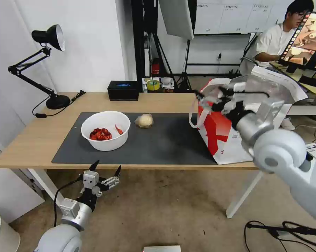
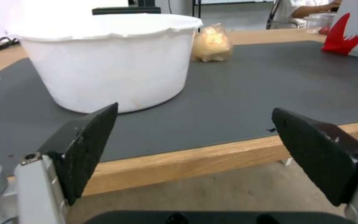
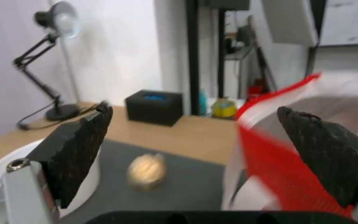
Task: Pick up the trash from the table and place it into the takeout bag.
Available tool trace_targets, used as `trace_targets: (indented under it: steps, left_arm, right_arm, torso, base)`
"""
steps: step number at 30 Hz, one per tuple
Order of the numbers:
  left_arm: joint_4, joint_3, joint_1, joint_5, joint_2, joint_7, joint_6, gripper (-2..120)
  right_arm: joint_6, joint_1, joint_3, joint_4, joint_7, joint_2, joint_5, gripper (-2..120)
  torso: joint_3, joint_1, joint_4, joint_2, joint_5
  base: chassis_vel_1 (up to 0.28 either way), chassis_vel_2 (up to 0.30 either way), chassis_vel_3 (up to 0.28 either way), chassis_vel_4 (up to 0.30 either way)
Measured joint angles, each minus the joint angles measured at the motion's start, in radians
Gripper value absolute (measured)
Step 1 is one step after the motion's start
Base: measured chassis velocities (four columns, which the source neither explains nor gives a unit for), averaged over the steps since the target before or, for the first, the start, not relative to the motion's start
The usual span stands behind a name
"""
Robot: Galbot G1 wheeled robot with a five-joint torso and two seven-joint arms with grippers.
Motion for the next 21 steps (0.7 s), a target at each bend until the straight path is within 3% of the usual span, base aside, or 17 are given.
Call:
trace_targets:
  steps: [12,21]
  left_arm:
    - [0.000,-0.001,-0.007,-0.002,-0.004,0.000,-0.001,100]
    - [0.000,-0.001,-0.001,-0.001,-0.012,0.000,-0.004,100]
  right_arm:
    - [0.029,-0.277,0.074,0.086,-0.061,0.015,-0.123,100]
    - [0.130,-0.526,0.090,0.074,-0.060,0.103,-0.336,100]
  torso:
    - [0.000,0.000,0.0000,0.000,-0.0001]
    - [0.000,0.000,-0.0001,0.000,0.0001]
  base:
    - [0.000,0.000,0.000,0.000]
    - [0.000,0.000,0.000,0.000]
